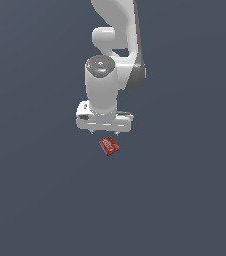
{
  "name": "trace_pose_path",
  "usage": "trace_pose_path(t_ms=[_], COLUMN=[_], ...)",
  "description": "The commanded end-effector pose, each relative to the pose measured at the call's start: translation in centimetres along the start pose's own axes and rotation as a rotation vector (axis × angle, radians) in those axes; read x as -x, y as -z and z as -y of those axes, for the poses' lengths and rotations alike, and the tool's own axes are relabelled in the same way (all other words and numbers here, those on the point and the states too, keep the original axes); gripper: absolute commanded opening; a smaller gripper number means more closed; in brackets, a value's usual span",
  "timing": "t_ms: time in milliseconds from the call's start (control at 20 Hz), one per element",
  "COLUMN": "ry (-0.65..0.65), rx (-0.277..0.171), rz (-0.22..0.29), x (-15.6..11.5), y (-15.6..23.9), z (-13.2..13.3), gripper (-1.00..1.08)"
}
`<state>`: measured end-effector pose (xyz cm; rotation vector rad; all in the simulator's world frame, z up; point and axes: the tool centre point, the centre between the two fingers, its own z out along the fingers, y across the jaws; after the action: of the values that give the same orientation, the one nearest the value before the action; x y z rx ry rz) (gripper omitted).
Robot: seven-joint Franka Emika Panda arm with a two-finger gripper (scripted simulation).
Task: Pick up the object and move it to a goal position.
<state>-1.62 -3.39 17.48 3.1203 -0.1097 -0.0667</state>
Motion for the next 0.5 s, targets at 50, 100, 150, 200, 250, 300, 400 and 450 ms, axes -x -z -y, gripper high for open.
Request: trace_pose_path(t_ms=[50, 100, 150, 200, 250, 300, 400, 450], ry=[0.028, 0.040, 0.053, 0.068, 0.084, 0.101, 0.140, 0.162], rx=[0.000, 0.001, 0.001, 0.001, 0.001, 0.001, 0.001, 0.001], rz=[-0.001, -0.002, -0.003, -0.004, -0.005, -0.006, -0.009, -0.010], x=[0.1, 0.1, 0.1, 0.2, 0.2, 0.3, 0.4, 0.5], y=[-0.6, -0.8, -1.1, -1.3, -1.6, -2.0, -2.7, -3.1], z=[0.0, 0.0, 0.1, 0.1, 0.1, 0.1, 0.2, 0.2], gripper=[1.00, 1.00, 1.00, 1.00, 1.00, 1.00, 1.00, 1.00])
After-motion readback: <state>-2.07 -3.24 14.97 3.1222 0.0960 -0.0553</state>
